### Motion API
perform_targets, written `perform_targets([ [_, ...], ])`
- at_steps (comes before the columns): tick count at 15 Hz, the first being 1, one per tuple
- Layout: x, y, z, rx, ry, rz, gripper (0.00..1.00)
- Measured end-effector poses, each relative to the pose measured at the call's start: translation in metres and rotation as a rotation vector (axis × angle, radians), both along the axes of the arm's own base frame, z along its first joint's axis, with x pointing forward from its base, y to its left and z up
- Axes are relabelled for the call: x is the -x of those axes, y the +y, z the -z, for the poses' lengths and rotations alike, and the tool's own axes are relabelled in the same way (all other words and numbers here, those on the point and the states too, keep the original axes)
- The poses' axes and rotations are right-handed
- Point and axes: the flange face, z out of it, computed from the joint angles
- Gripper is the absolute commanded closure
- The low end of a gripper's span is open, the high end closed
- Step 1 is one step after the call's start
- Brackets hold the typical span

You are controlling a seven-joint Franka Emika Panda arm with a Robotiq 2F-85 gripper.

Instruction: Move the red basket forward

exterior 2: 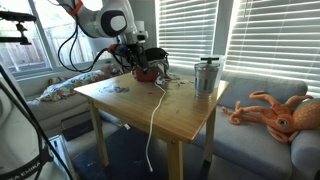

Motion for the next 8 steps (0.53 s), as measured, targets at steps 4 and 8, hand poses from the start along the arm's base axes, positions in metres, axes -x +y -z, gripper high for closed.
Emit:
perform_targets([
  [4,-0.013,0.002,-0.001,-0.014,-0.028,0.003,0.00],
  [8,-0.023,0.005,-0.005,-0.023,-0.045,0.003,0.00],
])
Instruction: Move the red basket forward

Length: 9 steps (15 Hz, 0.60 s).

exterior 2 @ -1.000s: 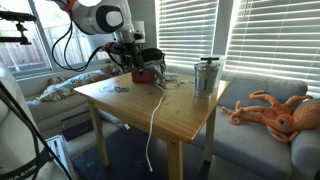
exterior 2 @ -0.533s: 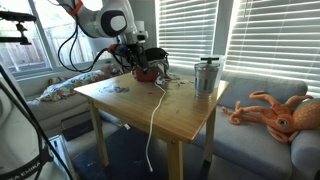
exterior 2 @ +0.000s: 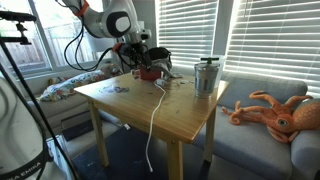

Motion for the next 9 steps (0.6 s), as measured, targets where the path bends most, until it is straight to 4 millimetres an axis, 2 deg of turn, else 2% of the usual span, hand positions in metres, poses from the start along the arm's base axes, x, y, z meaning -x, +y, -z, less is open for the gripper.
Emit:
perform_targets([
  [4,-0.002,0.001,0.002,0.018,0.049,-0.012,0.00],
  [7,0.007,0.000,0.006,0.069,0.188,0.000,0.00],
  [9,0.016,0.002,0.001,0.093,0.267,0.007,0.00],
])
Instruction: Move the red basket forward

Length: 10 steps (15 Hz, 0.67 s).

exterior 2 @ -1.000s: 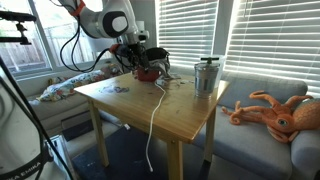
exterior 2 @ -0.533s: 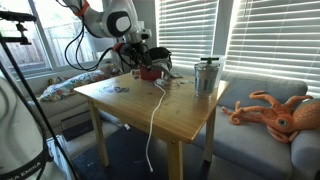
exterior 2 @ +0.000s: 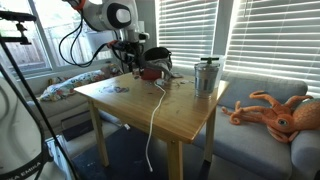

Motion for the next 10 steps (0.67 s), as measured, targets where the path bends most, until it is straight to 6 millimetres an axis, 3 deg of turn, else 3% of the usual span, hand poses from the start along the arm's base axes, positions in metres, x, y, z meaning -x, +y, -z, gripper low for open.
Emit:
perform_targets([
  [3,0.019,0.001,-0.021,0.032,0.074,0.023,0.00],
  [6,0.041,-0.005,-0.055,0.052,0.090,0.053,0.00],
  [10,0.065,-0.029,-0.106,0.092,0.063,0.117,0.00],
])
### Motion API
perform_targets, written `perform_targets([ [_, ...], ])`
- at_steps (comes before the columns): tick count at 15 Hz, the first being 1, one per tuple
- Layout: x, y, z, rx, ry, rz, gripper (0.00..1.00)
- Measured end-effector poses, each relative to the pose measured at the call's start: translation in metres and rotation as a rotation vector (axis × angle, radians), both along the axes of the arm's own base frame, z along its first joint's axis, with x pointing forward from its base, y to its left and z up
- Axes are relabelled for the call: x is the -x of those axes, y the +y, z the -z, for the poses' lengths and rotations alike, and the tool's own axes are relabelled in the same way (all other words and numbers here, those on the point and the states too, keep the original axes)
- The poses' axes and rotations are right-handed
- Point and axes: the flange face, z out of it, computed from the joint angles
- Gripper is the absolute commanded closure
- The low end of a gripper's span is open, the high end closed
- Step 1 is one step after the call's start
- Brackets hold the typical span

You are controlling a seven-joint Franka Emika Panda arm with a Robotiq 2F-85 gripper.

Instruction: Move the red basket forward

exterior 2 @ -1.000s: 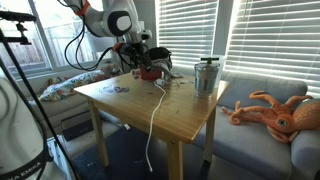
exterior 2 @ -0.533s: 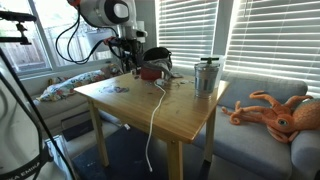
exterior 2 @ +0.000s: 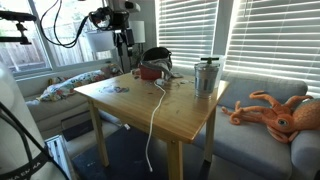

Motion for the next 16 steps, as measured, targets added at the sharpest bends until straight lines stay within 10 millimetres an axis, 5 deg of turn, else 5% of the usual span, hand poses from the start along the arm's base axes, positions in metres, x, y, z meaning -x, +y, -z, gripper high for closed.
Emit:
perform_targets([
  [6,0.021,-0.030,-0.046,0.095,-0.076,0.019,0.00],
  [16,0.022,-0.031,-0.049,0.101,-0.084,0.017,0.00],
])
